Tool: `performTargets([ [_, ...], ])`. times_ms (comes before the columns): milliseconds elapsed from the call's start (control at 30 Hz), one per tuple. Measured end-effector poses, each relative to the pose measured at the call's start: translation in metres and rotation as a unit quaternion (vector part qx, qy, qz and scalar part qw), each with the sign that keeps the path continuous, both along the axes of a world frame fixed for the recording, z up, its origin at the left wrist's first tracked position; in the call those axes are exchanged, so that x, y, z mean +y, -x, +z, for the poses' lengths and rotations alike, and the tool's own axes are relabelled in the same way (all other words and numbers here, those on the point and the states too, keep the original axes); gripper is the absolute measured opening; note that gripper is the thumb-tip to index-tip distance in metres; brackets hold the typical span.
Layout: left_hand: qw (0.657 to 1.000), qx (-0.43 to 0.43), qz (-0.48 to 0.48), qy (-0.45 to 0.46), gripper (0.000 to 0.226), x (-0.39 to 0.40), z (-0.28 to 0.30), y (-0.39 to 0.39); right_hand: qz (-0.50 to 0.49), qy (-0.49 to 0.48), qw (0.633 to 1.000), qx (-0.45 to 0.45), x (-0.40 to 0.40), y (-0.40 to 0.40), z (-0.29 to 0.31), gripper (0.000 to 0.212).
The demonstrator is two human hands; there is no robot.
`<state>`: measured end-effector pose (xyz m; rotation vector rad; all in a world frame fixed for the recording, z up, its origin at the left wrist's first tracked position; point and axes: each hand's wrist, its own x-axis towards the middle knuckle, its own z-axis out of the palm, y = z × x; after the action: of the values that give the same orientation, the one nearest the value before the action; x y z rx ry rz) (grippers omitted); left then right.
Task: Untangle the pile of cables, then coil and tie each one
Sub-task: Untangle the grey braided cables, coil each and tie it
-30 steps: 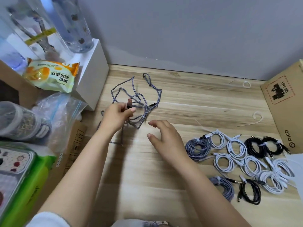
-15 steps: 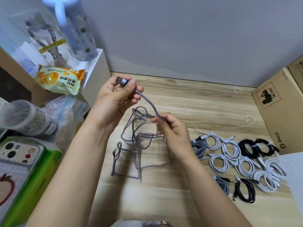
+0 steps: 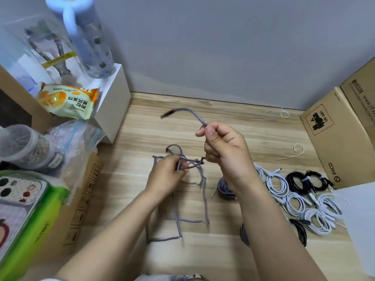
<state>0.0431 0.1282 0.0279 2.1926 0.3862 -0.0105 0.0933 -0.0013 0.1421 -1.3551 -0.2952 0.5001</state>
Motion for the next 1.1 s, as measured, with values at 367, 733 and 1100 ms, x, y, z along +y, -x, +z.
performTargets([
  [367, 0.813, -0.104, 0.300, 0.489, 0.033, 0.105, 0.009, -0.035, -0.161, 0.198, 0.962, -0.093, -0.054, -0.013, 0.015, 0.019],
  [733, 0.818, 0.117, 0.365, 0.429, 0.006, 0.075, -0.008, -0.034, -0.134, 0.213, 0.959, -0.127, -0.051, -0.004, 0.021, 0.016],
  [1100, 0.968, -0.179, -0.165, 0.058, 0.040, 0.009, 0.081, -0.014, -0.022, 0.204, 0.970, -0.131, -0.044, 0.010, 0.021, 0.010],
])
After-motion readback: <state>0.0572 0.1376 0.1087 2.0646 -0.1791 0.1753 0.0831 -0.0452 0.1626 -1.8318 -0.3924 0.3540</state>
